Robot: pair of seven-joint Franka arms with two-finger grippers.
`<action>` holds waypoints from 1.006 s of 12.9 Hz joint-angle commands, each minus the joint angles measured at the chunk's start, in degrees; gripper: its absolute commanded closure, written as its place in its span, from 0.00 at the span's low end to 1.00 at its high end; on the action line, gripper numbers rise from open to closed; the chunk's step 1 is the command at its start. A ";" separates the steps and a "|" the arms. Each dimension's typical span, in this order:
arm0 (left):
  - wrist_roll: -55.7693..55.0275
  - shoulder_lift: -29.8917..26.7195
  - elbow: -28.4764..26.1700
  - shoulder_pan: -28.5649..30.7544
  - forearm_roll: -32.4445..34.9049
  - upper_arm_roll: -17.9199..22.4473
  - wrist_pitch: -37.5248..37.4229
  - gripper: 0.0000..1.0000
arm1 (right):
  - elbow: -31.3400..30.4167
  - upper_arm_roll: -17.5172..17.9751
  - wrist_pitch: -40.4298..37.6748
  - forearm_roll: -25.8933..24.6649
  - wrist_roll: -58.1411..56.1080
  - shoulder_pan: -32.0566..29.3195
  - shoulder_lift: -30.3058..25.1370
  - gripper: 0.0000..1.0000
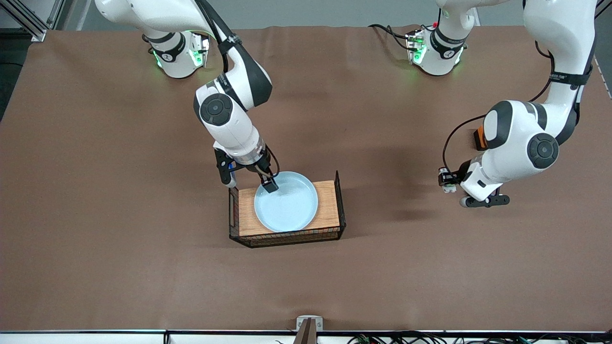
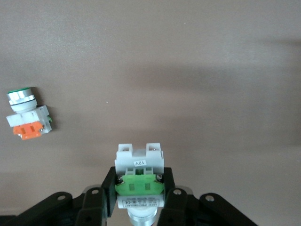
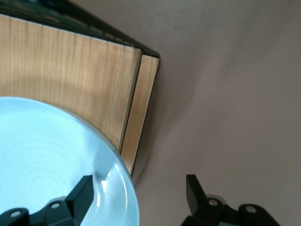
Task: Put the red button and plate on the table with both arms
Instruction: 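Place the button with the left gripper while the right gripper grips the plate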
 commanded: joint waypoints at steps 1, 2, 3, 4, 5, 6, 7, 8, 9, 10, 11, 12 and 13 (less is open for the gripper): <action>0.90 3.28 -0.06 0.01 0.73 -0.35 3.41 1.00 | 1.25 -0.41 -0.47 -1.44 1.43 0.60 0.83 0.21; 1.33 4.34 0.20 -0.08 0.73 -0.35 3.85 1.00 | 1.25 -0.50 -0.47 -1.44 1.43 0.60 0.83 0.23; 1.77 5.14 0.29 -0.26 0.73 -0.35 3.86 1.00 | 1.25 -0.41 -0.56 -1.44 1.43 0.60 0.83 0.26; 2.04 5.58 0.38 -0.26 0.73 -0.26 3.86 1.00 | 1.25 -0.41 -0.73 -1.44 1.43 0.60 0.91 0.28; 2.13 6.19 0.55 -0.43 0.82 -0.26 3.86 1.00 | 1.25 -0.41 -0.82 -1.44 1.43 0.60 0.91 0.31; 2.13 6.81 0.73 -0.78 1.34 -0.17 3.94 1.00 | 1.25 -0.41 -0.91 -1.44 1.34 0.60 0.91 0.34; 2.13 7.51 1.17 -0.79 2.83 -0.26 3.86 1.00 | 1.25 -0.41 -0.91 -1.44 1.25 0.51 0.91 0.39; 2.13 7.95 1.34 -0.70 3.36 -0.26 3.86 1.00 | 1.33 -0.41 -0.91 -1.44 1.08 0.51 1.00 0.42; 2.04 8.31 1.52 -0.78 3.37 -0.26 3.86 0.99 | 1.33 -0.41 -0.91 -1.44 0.99 0.51 1.00 0.47; 2.04 8.83 1.96 -0.79 3.37 -0.26 3.86 0.99 | 1.25 -0.41 -1.00 -1.44 0.90 0.51 1.00 0.51; 2.04 9.71 2.48 -0.79 3.37 -0.17 3.86 0.99 | 1.33 -0.41 -1.00 -1.36 0.81 0.51 1.00 0.55; 1.95 10.41 3.10 -0.70 3.37 -0.17 3.86 0.98 | 1.25 -0.41 -1.00 -1.35 0.81 0.51 1.00 0.61; 2.04 11.38 3.80 -0.61 3.37 -0.17 3.86 0.96 | 1.25 -0.41 -1.00 -1.44 0.73 0.51 1.00 0.65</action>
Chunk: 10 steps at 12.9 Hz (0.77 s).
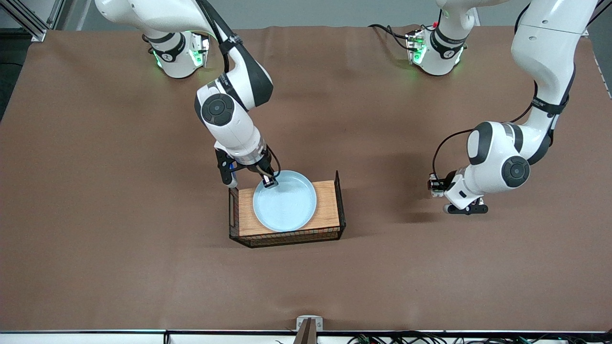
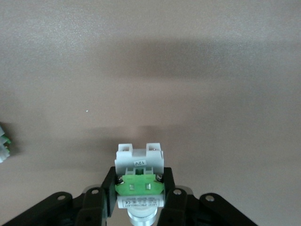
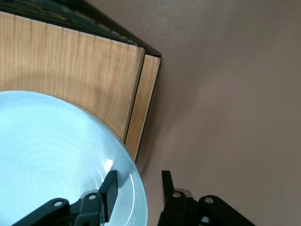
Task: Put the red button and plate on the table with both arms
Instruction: 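Place the button with the left gripper while the right gripper grips the plate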
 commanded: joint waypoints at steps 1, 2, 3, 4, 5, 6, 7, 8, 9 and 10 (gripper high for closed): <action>0.21 3.21 2.81 -0.10 1.06 0.19 0.18 0.95 | 0.71 -0.36 -0.62 -1.26 0.73 0.46 0.97 0.69; 0.12 3.91 3.59 -0.19 1.15 0.19 0.26 0.95 | 0.71 -0.36 -0.62 -1.26 0.73 0.46 0.97 0.71; -0.14 4.88 4.30 -0.19 1.15 0.28 0.18 0.95 | 0.71 -0.36 -0.62 -1.26 0.81 0.46 0.97 0.74; -0.23 5.41 4.74 -0.19 1.15 0.28 0.18 0.85 | 0.71 -0.36 -0.62 -1.26 0.81 0.46 1.14 0.76; -0.40 5.50 4.83 -0.19 1.15 0.28 0.18 0.26 | 0.71 -0.36 -0.62 -1.26 0.81 0.46 1.32 0.76; -0.67 5.15 4.83 -0.27 1.15 0.28 0.09 0.00 | 0.71 -0.36 -0.62 -1.26 0.81 0.46 1.40 0.77; -0.76 4.89 5.09 -0.19 1.24 0.19 -0.17 0.00 | 0.71 -0.36 -0.62 -1.26 0.81 0.46 1.49 0.77; -1.02 4.63 5.97 -0.10 1.24 0.19 -0.78 0.00 | 0.80 -0.36 -0.62 -1.26 0.81 0.46 1.58 0.80; -1.54 3.40 6.67 -0.10 1.15 0.02 -2.18 0.00 | 0.80 -0.36 -0.62 -1.26 0.81 0.46 1.58 0.81; -1.72 2.26 7.81 0.08 1.24 0.01 -4.37 0.00 | 0.80 -0.36 -0.62 -1.26 0.81 0.46 1.58 0.83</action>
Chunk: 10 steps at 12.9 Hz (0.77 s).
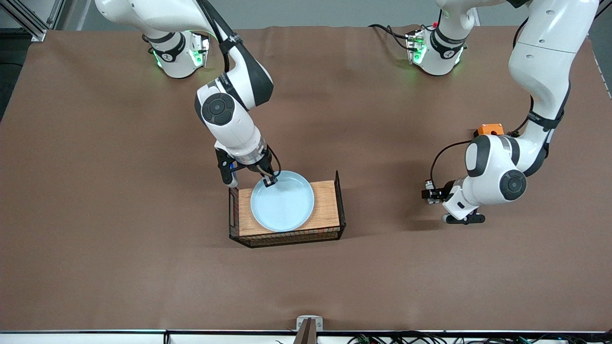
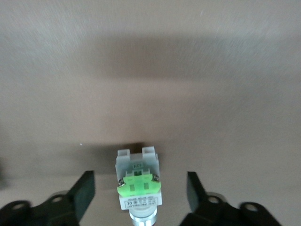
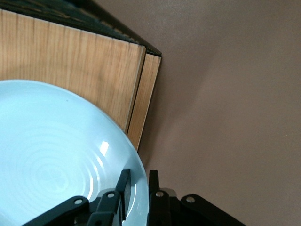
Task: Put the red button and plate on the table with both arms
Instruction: 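Place the button with the left gripper while the right gripper grips the plate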
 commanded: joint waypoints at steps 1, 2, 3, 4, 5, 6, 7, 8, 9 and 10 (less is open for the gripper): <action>-2.31 -3.75 2.65 0.05 1.14 -0.13 -6.23 0.00 | 0.61 -0.37 -0.41 -1.24 0.73 0.30 1.61 0.85; -5.36 -5.67 2.92 -0.13 1.23 -0.22 -7.74 0.00 | 0.61 -0.37 -0.41 -1.24 0.73 0.21 1.53 0.88; -7.48 -7.26 3.27 -0.13 1.23 -0.66 -8.01 0.00 | 0.79 -0.37 -0.41 -1.24 0.64 0.12 1.53 0.90; -8.20 -9.45 3.36 0.13 1.14 -1.18 -8.62 0.00 | 0.79 -0.37 -0.41 -1.24 0.73 0.03 1.53 0.95; -8.21 -11.13 3.45 0.05 1.14 -1.19 -10.02 0.00 | 1.05 -0.37 -0.41 -1.24 0.73 -0.14 1.53 0.95; -8.21 -12.97 3.45 0.05 1.14 -1.28 -11.95 0.00 | 1.14 -0.37 -0.41 -1.24 0.73 -0.23 1.61 0.96; -8.21 -14.64 3.89 0.14 1.14 -1.45 -13.71 0.00 | 1.14 -0.37 -0.41 -1.24 0.64 -0.32 1.53 0.97; -7.42 -16.31 5.28 0.05 1.23 -1.45 -16.16 0.00 | 1.23 -0.37 -0.41 -1.24 0.64 -0.32 1.53 1.00; -7.24 -17.11 8.00 0.05 1.23 -2.24 -20.45 0.00 | 1.66 -0.46 -0.41 -1.24 0.55 -0.49 1.53 1.00; -7.59 -17.03 11.59 0.05 1.31 -3.20 -24.59 0.00 | 1.84 -0.46 -0.41 -1.24 0.55 -0.49 1.53 1.00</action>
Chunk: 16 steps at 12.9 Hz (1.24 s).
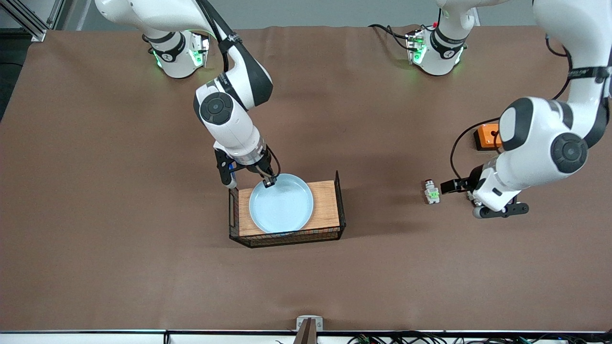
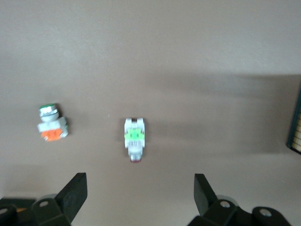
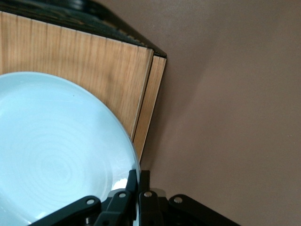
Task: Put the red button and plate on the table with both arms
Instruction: 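Open the left gripper and retract it while the right gripper holds the plate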
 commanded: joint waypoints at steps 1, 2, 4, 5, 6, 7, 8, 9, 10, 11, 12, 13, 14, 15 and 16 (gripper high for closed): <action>-0.38 -1.26 7.81 -0.13 2.09 -1.87 -11.14 0.00 | 1.15 -0.10 -0.45 -1.24 0.55 -0.59 1.58 1.00; -0.12 -1.35 11.32 0.13 3.40 -1.96 -17.11 0.00 | 1.15 -0.10 -0.45 -1.24 0.55 -0.59 1.58 1.00; 2.50 -1.52 18.28 0.39 3.68 -1.96 -26.88 0.00 | 1.33 -0.10 -0.53 -1.24 0.55 -0.59 1.58 1.00; 4.00 -3.09 18.56 0.48 3.68 -1.88 -27.27 0.00 | 1.59 -0.18 -0.71 -1.16 0.64 -0.59 1.40 1.00; 4.63 -4.33 18.57 0.66 3.68 -1.79 -27.28 0.00 | 2.11 -0.18 -1.84 -1.16 0.64 -0.67 1.40 1.00; 5.33 -5.12 18.57 0.57 3.77 -1.70 -27.28 0.00 | 3.08 -0.27 -3.25 -1.07 0.55 -0.85 1.49 1.00; 7.08 -6.00 18.57 -0.13 3.86 -1.18 -27.19 0.00 | 3.69 -0.18 -4.13 -1.07 0.55 -1.11 1.49 1.00; 9.27 -7.05 18.48 -1.35 4.21 -0.13 -27.19 0.00 | 4.22 -0.27 -4.75 -1.07 0.55 -1.29 1.40 1.00; 10.94 -8.45 18.31 -3.71 4.21 3.27 -27.19 0.00 | 4.92 -0.27 -5.54 -1.07 0.55 -1.29 1.40 1.00; 11.74 -9.77 18.04 -5.04 3.69 5.57 -27.19 0.00 | 5.45 -0.27 -6.59 -1.07 0.47 -1.38 1.31 1.00; 11.75 -10.92 17.95 -5.23 3.51 5.94 -27.19 0.00 | 6.33 -0.27 -7.90 -1.07 0.38 -1.47 1.14 1.00; 11.66 -12.06 17.95 -5.32 3.51 6.03 -27.27 0.00 | 7.21 -0.27 -9.31 -0.98 0.29 -1.90 1.05 1.00; 11.49 -13.12 17.95 -5.41 3.33 6.12 -27.62 0.00 | 8.61 -0.27 -11.50 -0.81 0.29 -2.52 1.05 1.00; 11.23 -14.26 17.78 -5.58 3.16 6.38 -28.06 0.00 | 10.02 -0.27 -13.70 -0.81 0.12 -2.70 1.05 1.00; 10.79 -15.66 16.47 -6.63 3.15 6.91 -28.50 0.00 | 11.07 -0.27 -15.46 -0.81 -0.50 -2.78 0.96 1.00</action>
